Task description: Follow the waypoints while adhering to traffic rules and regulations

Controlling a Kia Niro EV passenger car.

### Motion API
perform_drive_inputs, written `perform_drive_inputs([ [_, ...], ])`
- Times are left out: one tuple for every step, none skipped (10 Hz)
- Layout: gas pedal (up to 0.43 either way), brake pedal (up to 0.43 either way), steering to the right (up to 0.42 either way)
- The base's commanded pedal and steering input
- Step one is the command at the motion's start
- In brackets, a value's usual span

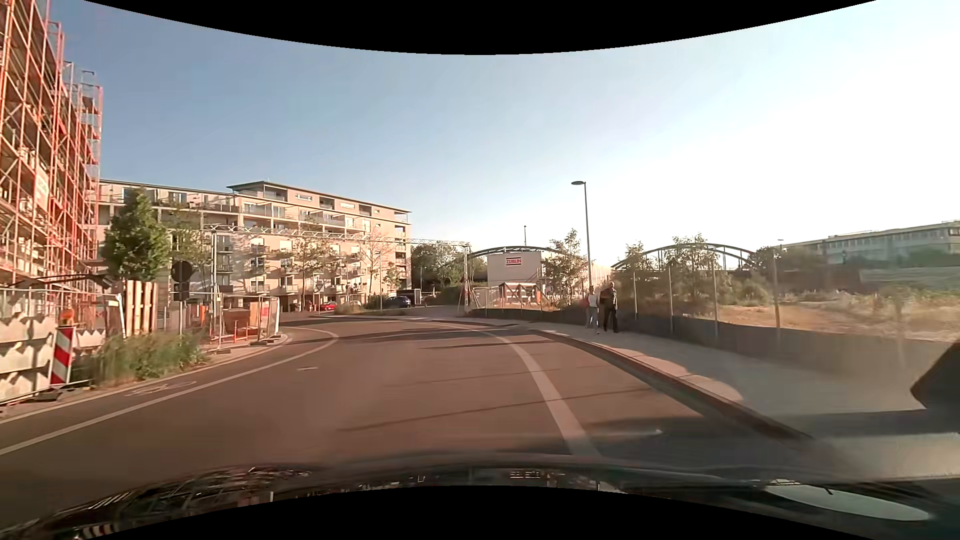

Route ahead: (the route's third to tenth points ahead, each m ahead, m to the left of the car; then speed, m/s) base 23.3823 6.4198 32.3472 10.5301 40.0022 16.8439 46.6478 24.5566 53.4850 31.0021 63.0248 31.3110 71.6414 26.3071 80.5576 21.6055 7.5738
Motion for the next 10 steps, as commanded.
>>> perform_drive_inputs([
  [0.047, 0.000, -0.013],
  [0.047, 0.000, -0.013],
  [0.059, 0.000, -0.013],
  [0.059, 0.000, -0.014],
  [0.059, 0.000, -0.015],
  [0.059, 0.000, -0.017],
  [0.059, 0.000, -0.020],
  [0.059, 0.000, -0.025],
  [0.059, 0.000, -0.030],
  [0.059, 0.000, -0.035],
])
